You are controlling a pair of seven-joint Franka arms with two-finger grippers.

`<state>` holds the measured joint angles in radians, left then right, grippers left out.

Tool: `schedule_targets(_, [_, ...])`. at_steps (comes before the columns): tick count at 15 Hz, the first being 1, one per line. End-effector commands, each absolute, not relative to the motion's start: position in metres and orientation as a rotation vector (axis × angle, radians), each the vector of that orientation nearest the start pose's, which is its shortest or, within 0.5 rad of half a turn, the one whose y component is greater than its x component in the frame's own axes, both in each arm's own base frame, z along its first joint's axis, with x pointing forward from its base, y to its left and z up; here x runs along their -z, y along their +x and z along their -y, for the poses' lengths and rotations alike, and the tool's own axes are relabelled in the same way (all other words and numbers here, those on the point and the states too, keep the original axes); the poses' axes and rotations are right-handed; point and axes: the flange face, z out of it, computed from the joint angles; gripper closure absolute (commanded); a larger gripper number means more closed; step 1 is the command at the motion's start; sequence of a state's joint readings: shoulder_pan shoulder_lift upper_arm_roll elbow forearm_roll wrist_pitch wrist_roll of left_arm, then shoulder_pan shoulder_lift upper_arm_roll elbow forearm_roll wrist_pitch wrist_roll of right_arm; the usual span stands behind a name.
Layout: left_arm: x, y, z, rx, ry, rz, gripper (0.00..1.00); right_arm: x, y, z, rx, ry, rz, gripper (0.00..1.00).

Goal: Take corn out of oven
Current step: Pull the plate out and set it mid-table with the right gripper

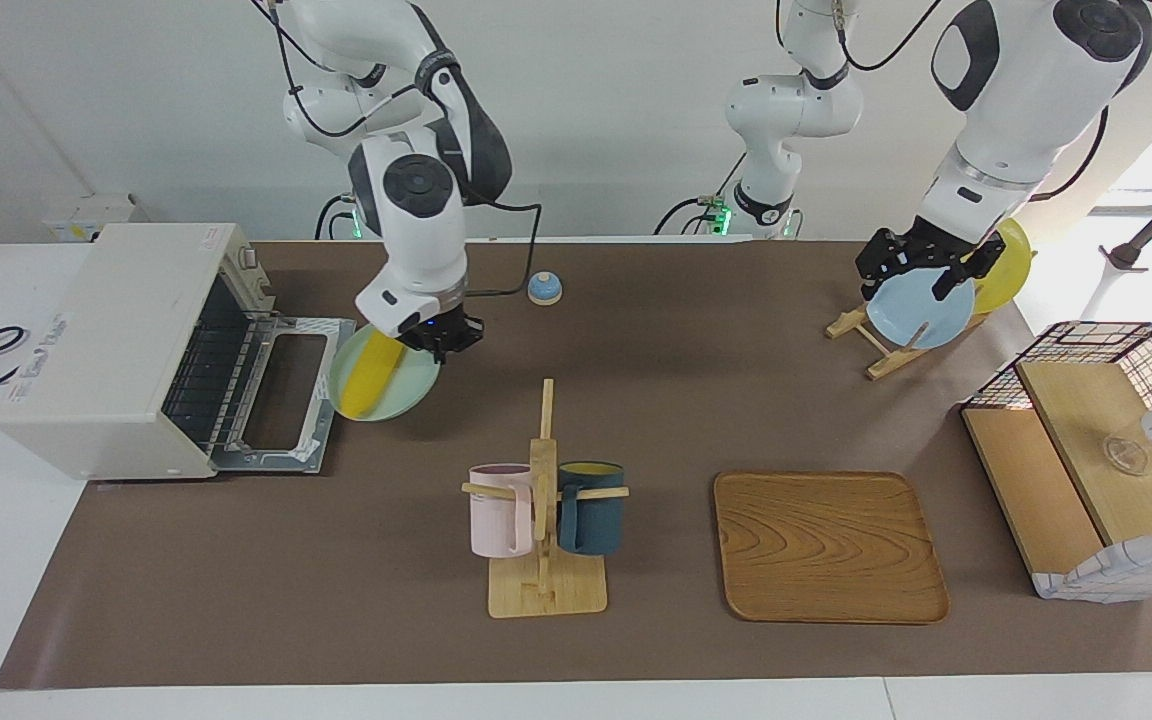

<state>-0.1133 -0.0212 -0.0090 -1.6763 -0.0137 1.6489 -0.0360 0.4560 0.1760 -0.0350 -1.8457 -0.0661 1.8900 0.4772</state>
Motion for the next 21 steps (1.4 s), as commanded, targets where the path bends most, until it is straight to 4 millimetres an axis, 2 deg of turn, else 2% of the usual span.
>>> schedule_targets(1, [-0.599, 0.546, 0.068, -0.004, -3.147, -0.142, 0.00, -0.394, 0.558, -0.322, -0.143, -3.295, -0.157, 1.00])
schedule_targets(2, [-0.599, 0.546, 0.068, -0.004, -3.147, -0.142, 0.00, -0.386, 0.556, -0.352, -0.122, -3.282, -0.187, 1.00])
schedule_targets(4, [-0.599, 0.546, 0.069, -0.006, -3.147, -0.144, 0.00, -0.369, 0.550, -0.380, -0.112, -3.270, -0.236, 1.00])
schedule_targets(5, [-0.599, 0.546, 0.069, -0.001, -3.147, -0.144, 0.00, -0.369, 0.543, -0.399, -0.084, -3.229, -0.218, 1.00])
schedule_targets(8, [-0.597, 0.547, 0.069, 0.018, -3.148, -0.141, 0.00, -0.360, 0.530, -0.415, -0.107, -3.160, -0.285, 1.00])
schedule_targets(10, [-0.596, 0.547, 0.070, 0.018, -3.148, -0.144, 0.00, -0.353, 0.533, -0.413, -0.106, -3.108, -0.356, 1.00])
schedule_targets(12, [-0.596, 0.547, 0.070, 0.025, -3.150, -0.146, 0.00, -0.356, 0.538, -0.413, -0.112, -3.054, -0.396, 0.71])
schedule_targets(14, [-0.596, 0.548, 0.072, 0.035, -3.150, -0.151, 0.00, -0.364, 0.541, -0.415, -0.091, -3.045, -0.390, 0.53])
schedule_targets(16, [-0.596, 0.547, 0.074, 0.040, -3.150, -0.155, 0.00, -0.371, 0.544, -0.409, -0.070, -3.060, -0.365, 0.56])
schedule_targets(17, [-0.594, 0.548, 0.075, 0.044, -3.152, -0.158, 0.00, -0.375, 0.549, -0.398, -0.061, -3.075, -0.333, 0.66])
schedule_targets(19, [-0.590, 0.548, 0.079, 0.056, -3.152, -0.172, 0.00, -0.392, 0.564, -0.360, -0.073, -3.130, -0.281, 0.94])
schedule_targets(20, [-0.586, 0.547, 0.084, 0.060, -3.155, -0.185, 0.00, -0.399, 0.565, -0.345, -0.057, -3.182, -0.237, 1.00])
schedule_targets(21, [-0.586, 0.545, 0.097, 0.075, -3.171, -0.214, 0.00, -0.402, 0.565, -0.331, -0.042, -3.233, -0.212, 1.00])
